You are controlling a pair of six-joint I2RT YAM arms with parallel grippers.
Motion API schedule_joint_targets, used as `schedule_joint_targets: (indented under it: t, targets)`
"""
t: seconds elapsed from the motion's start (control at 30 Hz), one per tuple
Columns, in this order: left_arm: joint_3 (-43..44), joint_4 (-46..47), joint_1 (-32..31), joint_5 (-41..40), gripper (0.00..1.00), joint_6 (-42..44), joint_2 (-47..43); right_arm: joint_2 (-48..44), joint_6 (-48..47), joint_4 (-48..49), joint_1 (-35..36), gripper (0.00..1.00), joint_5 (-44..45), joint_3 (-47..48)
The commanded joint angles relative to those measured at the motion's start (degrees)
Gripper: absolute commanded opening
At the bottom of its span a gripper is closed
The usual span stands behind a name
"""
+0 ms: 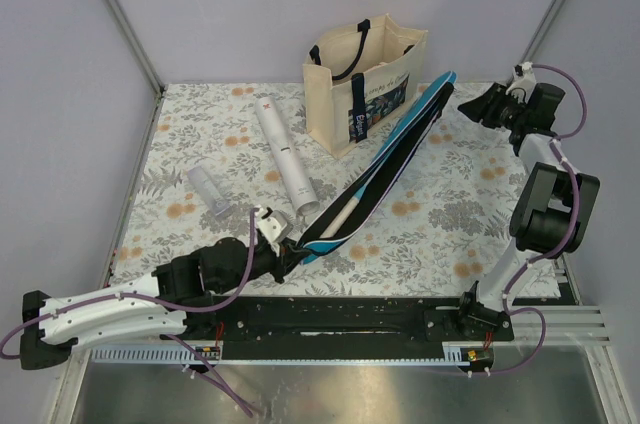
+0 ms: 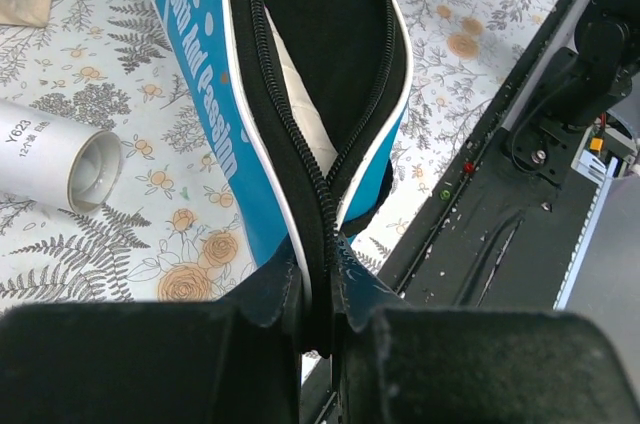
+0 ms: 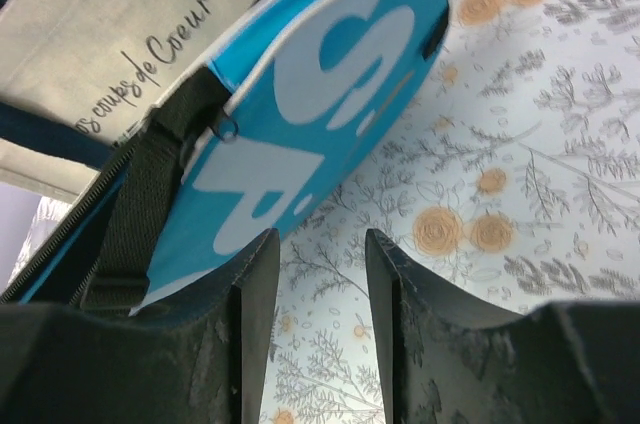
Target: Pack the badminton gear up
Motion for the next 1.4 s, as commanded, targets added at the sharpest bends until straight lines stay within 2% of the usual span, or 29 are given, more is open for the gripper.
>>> schedule_joint_targets:
  t: [0.0, 0.17, 0.2, 0.23, 0.47, 0.8, 1.03, 1.37]
  targets:
    - [3.34, 1.92, 0.14, 5.03, 0.0, -0.77, -1.8, 2.31, -1.21, 6.55, -0.22, 0.48, -8.92, 4.97]
    - [2.73, 2.44, 0.14, 6.79, 0.0, 1.33, -2.59, 5.92, 8.87, 18.84, -0.22, 0.49, -17.79, 5.58]
    - [5.94, 2.36, 0.14, 7.06, 0.0, 1.77, -2.5, 6.79, 12.56, 23.48, -0.22, 0.49, -18.85, 5.5]
    - [2.41, 2.53, 0.14, 7.06, 0.0, 1.95, -2.59, 7.5, 16.07, 26.48, -0.22, 0.49, -19.47, 5.67]
    - [2.55, 2.36, 0.23, 6.88, 0.0, 2.39, -2.24, 10.75, 27.18, 36.53, -0.22, 0.43, -20.79, 6.2]
    - [2.55, 1.3, 0.32, 7.15, 0.0, 3.01, -2.41, 10.06, 30.51, 34.78, -0.48, 0.43, -18.87, 6.47]
    - [2.55, 1.65, 0.32, 7.06, 0.0, 3.18, -2.5, 8.3, 30.35, 26.96, -1.1, 0.41, -14.73, 5.06]
    - [2.99, 3.58, 0.49, 7.85, 0.0, 3.8, -0.04, 9.7, 34.47, 30.37, -1.1, 0.39, -15.52, 4.36]
